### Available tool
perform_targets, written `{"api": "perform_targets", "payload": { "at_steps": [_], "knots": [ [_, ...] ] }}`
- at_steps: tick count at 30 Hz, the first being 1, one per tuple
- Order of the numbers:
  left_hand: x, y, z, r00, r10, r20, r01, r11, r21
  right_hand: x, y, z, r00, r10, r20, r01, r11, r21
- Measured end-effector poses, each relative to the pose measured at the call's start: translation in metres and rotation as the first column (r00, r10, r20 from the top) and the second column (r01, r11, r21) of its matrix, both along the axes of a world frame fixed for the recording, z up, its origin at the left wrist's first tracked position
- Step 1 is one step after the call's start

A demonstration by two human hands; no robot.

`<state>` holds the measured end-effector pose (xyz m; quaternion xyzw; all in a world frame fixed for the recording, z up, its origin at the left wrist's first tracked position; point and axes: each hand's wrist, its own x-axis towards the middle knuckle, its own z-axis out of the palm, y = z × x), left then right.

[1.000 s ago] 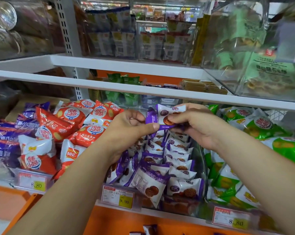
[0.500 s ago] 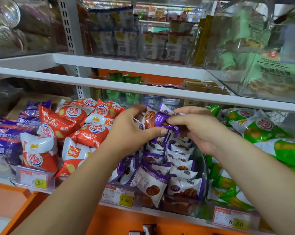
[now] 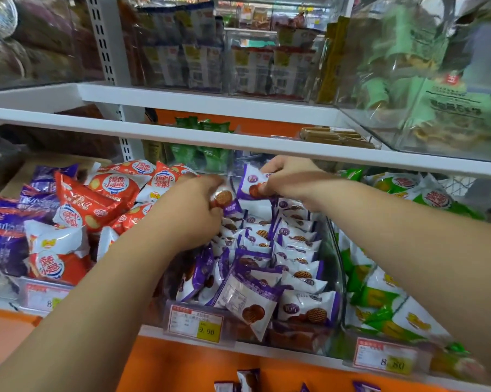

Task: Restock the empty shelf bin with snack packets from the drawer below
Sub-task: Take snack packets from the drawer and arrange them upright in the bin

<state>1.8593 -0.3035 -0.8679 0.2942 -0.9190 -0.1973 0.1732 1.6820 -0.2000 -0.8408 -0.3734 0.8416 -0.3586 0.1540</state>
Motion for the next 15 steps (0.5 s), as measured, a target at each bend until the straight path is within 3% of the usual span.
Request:
{"api": "perform_targets", "payload": {
  "at_steps": [8, 13, 15],
  "knots": [
    [-0.018, 0.005, -0.003, 0.998, 0.059, 0.026, -0.052, 0.972, -0.23, -0.026, -0.036, -0.041, 0.929, 0.124, -0.348, -0.051, 0.976, 0.212],
    [-0.071, 0.0, 0.003, 0.979, -0.008, 0.205, 0.072, 0.95, -0.303, -0.047, -0.037, -0.053, 0.822, 0.1, -0.561, 0.055, 0.966, 0.253],
    [-0.089, -0.006, 0.0, 0.973, -0.033, 0.229, 0.103, 0.947, -0.303, -0.05, -0.037, -0.055, 0.722, 0.131, -0.679, 0.084, 0.958, 0.274]
  ]
}}
